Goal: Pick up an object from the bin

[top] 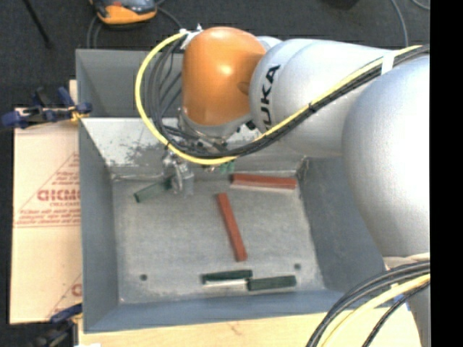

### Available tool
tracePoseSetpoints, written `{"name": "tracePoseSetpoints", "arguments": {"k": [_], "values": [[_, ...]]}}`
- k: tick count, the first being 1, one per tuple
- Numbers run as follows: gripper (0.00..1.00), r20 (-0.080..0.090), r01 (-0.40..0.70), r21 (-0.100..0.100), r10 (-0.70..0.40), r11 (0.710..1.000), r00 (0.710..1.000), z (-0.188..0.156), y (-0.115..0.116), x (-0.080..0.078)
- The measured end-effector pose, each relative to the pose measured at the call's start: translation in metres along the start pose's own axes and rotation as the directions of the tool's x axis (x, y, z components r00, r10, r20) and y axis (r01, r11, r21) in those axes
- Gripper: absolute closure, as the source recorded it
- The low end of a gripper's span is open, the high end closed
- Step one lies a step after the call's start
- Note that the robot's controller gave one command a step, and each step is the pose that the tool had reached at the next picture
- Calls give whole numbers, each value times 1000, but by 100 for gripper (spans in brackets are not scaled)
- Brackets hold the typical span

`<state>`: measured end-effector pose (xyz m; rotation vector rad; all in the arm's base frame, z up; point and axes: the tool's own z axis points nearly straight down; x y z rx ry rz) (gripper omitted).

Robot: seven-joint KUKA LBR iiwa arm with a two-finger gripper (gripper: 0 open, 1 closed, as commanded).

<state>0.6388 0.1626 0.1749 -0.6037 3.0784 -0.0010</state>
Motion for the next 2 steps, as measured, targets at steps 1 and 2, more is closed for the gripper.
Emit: {"name": "tracePoseSetpoints", "arguments": {"k": [1,2], "values": [[100,1,-60,-1,60,998,998,-22,28,-1],[100,-5,-44,-3,44,999,999,-75,22,3]]}}
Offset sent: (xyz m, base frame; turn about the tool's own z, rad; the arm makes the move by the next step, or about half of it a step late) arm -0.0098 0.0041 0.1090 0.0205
